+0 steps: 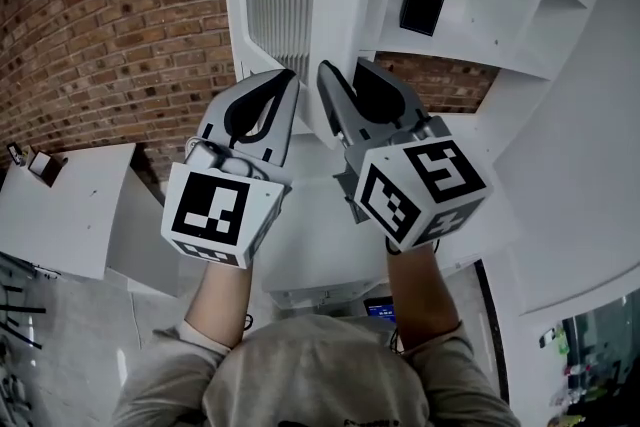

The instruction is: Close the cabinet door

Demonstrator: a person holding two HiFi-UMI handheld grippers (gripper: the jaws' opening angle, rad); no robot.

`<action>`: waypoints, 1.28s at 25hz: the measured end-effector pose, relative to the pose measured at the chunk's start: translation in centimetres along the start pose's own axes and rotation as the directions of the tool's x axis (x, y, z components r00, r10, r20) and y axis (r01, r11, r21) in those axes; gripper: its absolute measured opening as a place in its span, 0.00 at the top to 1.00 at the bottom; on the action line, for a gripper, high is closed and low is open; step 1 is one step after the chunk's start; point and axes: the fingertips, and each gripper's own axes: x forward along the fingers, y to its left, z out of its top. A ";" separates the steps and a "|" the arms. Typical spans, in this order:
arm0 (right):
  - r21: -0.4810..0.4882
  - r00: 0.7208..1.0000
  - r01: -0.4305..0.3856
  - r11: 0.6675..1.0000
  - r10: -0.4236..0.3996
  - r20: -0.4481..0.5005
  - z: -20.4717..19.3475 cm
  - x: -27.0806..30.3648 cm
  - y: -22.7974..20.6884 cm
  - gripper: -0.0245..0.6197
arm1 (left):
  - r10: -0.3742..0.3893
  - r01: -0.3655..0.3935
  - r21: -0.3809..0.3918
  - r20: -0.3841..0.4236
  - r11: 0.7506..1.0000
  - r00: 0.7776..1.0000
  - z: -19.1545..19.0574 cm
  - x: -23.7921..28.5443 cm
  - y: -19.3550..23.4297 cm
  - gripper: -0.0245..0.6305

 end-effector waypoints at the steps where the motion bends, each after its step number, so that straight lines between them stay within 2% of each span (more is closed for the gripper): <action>1: 0.007 1.000 -0.011 1.000 0.011 -0.005 -0.1 0.0 -0.9 0.82 | 0.003 -0.003 0.003 0.000 1.000 1.000 -0.2 0.6 -0.3 0.95; 8: 0.040 0.992 -0.119 0.992 0.120 -0.037 -1.2 0.6 -6.6 0.82 | 0.028 -0.028 0.019 -0.010 0.999 1.000 -0.9 4.9 -2.4 0.95; 13: 0.065 0.978 -0.199 0.978 0.202 -0.045 -1.7 1.8 -10.0 0.82 | 0.080 -0.079 0.029 -0.028 0.996 0.996 -1.1 7.6 -2.8 0.95; 19: 0.093 0.955 -0.290 0.953 0.294 -0.037 -2.2 2.8 -12.5 0.82 | 0.157 -0.156 0.007 -0.031 0.988 0.987 -2.2 9.3 -3.3 0.95; 25: 0.118 0.938 -0.340 0.933 0.345 -0.028 -2.7 4.0 -14.6 0.82 | 0.203 -0.203 0.001 -0.037 0.979 0.978 -3.3 10.9 -4.0 0.95; 32: 0.137 0.926 -0.371 0.918 0.376 -0.012 -3.0 5.1 -15.6 0.81 | 0.195 -0.195 0.008 -0.050 0.981 0.980 -3.6 11.8 -4.1 0.95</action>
